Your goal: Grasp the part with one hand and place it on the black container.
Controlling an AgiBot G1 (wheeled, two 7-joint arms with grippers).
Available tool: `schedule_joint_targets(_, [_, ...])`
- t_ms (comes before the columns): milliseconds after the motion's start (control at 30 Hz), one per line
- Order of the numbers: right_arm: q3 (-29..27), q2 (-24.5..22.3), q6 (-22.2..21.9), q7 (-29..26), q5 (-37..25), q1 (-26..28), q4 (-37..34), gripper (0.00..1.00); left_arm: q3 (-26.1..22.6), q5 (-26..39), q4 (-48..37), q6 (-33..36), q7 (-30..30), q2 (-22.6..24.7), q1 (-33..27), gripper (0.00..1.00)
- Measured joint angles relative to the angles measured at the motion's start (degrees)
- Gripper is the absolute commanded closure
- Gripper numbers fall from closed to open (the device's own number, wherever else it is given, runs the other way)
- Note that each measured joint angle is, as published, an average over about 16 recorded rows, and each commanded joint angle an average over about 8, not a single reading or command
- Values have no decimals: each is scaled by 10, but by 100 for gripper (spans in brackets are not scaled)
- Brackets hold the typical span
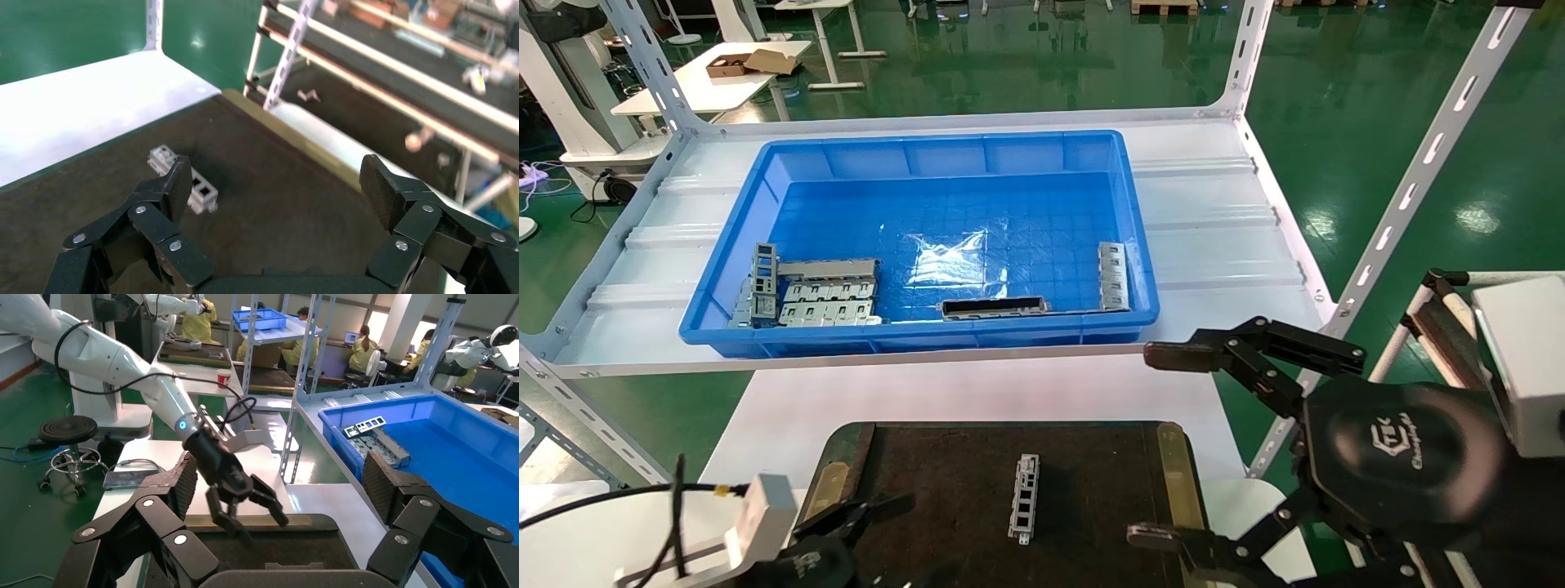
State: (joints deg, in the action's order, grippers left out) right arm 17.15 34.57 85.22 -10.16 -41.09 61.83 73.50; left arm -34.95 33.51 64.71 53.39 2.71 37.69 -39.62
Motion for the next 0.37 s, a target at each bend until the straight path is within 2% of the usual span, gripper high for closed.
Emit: schedule_joint_targets(367, [0,0,0,0,0,0,0,0,7,6,-8,53,26,-32,-9,0])
